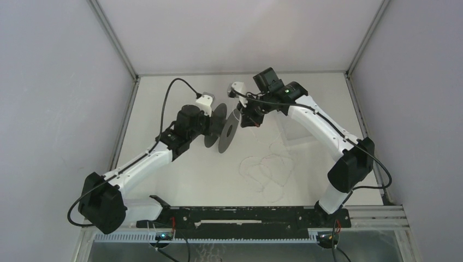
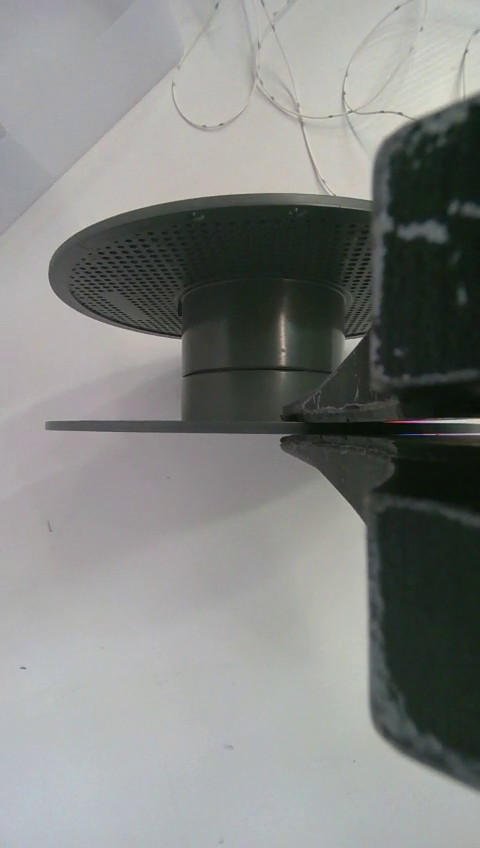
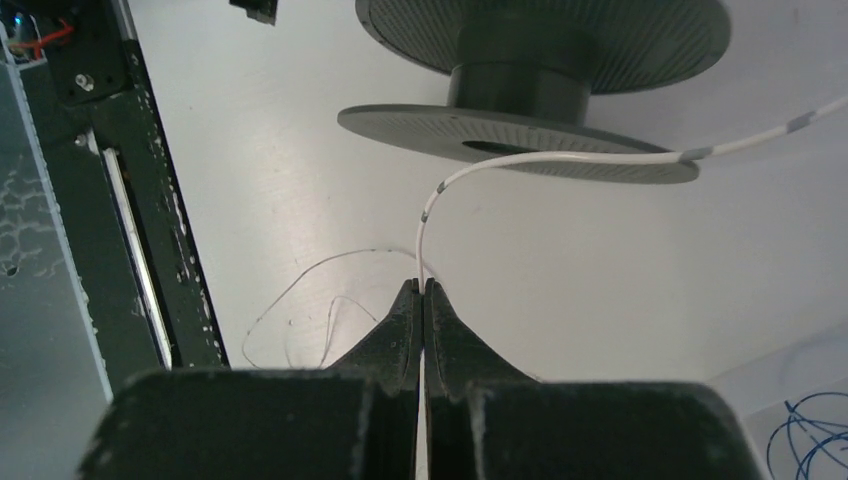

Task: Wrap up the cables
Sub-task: Adjust the cable at the center of the board.

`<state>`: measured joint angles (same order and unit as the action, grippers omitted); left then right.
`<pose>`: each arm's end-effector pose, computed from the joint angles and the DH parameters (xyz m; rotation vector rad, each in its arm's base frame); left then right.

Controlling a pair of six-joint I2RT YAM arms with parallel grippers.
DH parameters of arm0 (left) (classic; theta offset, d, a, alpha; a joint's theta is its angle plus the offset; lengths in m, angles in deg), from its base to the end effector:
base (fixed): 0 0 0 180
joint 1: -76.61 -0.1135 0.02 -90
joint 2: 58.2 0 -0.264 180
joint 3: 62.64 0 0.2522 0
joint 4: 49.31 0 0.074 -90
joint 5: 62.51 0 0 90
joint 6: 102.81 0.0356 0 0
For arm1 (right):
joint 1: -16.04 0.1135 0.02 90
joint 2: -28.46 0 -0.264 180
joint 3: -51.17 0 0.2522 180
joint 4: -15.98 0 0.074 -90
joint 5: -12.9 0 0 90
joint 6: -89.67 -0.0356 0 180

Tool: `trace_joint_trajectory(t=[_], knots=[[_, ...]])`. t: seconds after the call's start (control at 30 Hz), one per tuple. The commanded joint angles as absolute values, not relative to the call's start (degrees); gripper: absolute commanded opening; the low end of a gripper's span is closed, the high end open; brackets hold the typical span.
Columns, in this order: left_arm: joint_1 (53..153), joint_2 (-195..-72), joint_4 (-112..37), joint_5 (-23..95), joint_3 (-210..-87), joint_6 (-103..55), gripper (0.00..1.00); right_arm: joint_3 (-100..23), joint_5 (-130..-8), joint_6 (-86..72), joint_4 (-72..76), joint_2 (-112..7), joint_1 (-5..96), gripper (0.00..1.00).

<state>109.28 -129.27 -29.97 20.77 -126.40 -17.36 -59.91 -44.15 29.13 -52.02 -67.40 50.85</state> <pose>0.2398 -0.1488 0.2821 0.4246 2.0001 -0.2886 0.2789 0.2175 0.3596 -1.4917 1.9216 0.7531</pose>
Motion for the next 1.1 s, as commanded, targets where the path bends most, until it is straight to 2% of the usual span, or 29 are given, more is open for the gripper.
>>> trace_joint_trajectory(t=[0.0, 0.13, 0.43, 0.73, 1.07], knots=[[110.2, -126.3, -39.6, 20.5, -124.4, -18.4, 0.00, -63.9, -49.5, 30.1, -56.0, -69.0, 51.8, 0.00], [110.4, -126.0, -41.2, 21.9, -122.7, -18.2, 0.00, -64.2, -49.2, 30.7, -58.2, -70.3, 51.8, 0.00], [110.8, -126.1, -41.2, 17.1, -122.3, -21.2, 0.00, -61.7, -33.9, 21.0, -56.1, -70.9, 52.3, 0.00], [112.4, -126.9, -41.0, 15.9, -123.2, -18.9, 0.01, -61.8, -28.6, 20.5, -56.3, -73.4, 52.9, 0.00], [112.4, -126.4, -41.2, 21.9, -123.7, -16.3, 0.24, -61.5, -24.6, 26.7, -63.6, -73.5, 49.5, 0.00]])
